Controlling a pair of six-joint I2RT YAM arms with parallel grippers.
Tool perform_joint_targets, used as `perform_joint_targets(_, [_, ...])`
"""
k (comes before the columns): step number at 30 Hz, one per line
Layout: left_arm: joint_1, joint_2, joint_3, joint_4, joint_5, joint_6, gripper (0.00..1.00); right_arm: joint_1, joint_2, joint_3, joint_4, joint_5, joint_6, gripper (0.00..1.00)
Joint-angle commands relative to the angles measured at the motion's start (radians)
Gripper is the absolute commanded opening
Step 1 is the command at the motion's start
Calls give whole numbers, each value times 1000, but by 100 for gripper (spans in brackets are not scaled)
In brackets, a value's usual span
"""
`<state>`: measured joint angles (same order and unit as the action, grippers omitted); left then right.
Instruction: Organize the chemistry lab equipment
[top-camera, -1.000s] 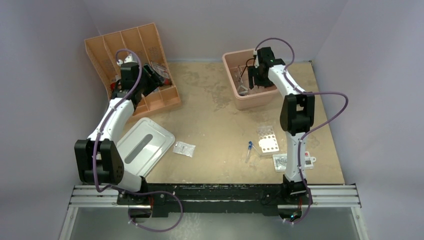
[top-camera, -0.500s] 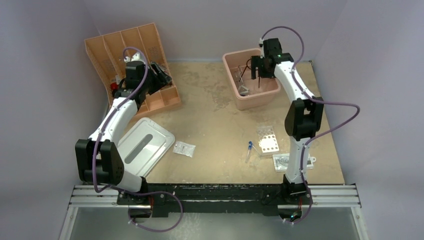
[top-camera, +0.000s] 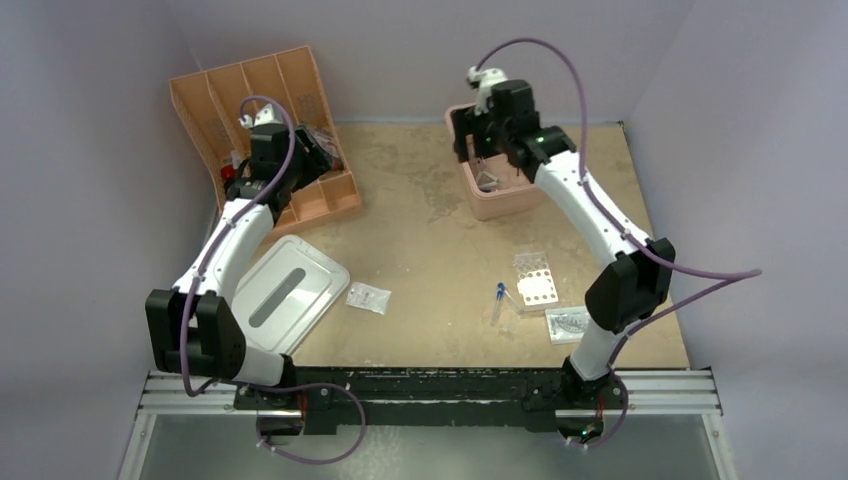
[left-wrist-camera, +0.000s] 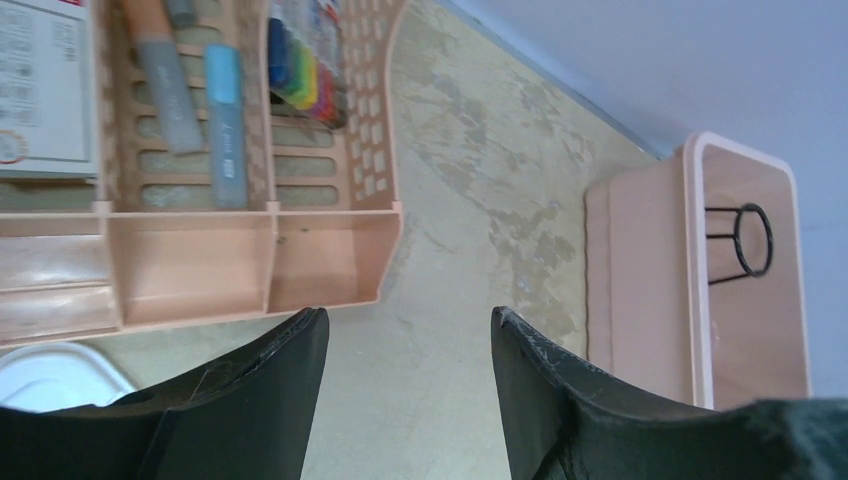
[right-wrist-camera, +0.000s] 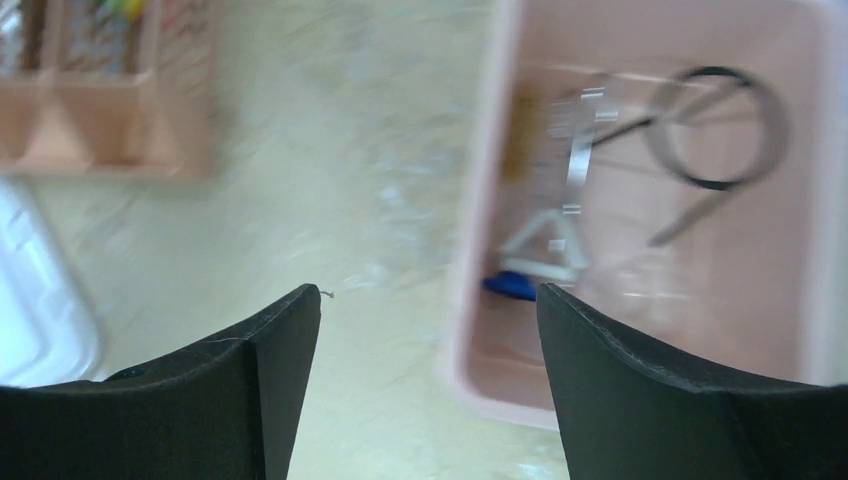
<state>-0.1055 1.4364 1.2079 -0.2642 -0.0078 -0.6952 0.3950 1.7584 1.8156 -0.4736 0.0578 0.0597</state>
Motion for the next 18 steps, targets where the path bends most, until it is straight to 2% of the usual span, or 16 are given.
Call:
perform_joint_targets(1, [0, -74, 15, -48, -162, -13, 60, 131, -47, -124, 136, -105, -33, 80])
perform_joint_targets(5, [2, -105, 7, -88, -236, -27, 60, 253, -14, -189, 150, -158, -54, 79])
perform_joint_targets(11, [2, -146, -32, -108, -261, -42, 60, 422, 128, -207, 87, -136, -157, 79])
perform_joint_targets(18, [4, -159, 23, -170, -369, 44, 60, 528, 270, -180, 84, -157, -143, 76])
